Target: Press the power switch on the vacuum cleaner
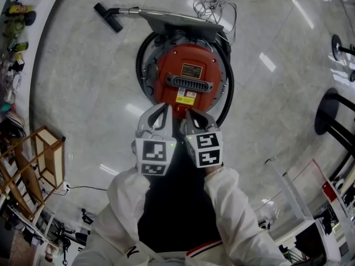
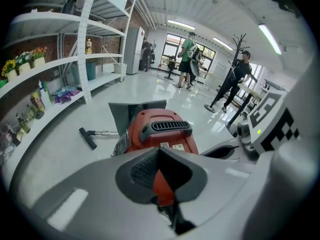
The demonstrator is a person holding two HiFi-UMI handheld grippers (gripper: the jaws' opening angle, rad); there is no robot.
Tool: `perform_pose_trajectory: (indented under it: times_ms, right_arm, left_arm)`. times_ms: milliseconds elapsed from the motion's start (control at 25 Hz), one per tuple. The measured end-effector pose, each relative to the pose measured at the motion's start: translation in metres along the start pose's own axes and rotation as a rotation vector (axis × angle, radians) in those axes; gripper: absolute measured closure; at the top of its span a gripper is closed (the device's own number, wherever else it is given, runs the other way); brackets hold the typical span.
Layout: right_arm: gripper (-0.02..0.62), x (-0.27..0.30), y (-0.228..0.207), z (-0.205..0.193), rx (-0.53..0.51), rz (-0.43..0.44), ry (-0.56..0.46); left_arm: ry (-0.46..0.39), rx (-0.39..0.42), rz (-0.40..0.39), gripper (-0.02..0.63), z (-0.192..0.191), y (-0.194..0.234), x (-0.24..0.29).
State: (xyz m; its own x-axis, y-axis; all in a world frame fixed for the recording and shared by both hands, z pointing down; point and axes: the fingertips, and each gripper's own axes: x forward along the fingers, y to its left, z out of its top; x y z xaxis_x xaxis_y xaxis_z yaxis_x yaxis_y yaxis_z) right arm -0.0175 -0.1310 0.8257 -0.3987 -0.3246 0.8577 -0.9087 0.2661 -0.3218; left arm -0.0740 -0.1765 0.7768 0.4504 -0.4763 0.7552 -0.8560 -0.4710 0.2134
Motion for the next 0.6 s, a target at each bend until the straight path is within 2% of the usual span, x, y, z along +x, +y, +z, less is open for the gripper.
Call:
perform_pose_trajectory:
  times_ms: [600]
  right_arm:
    - [0.594, 0.0013, 0.0011, 0.0003, 0.004, 0.014, 0.008]
  left_arm:
    - [0.011, -0.003, -0.006, 0.606, -0.0002, -0.0043, 0.0067]
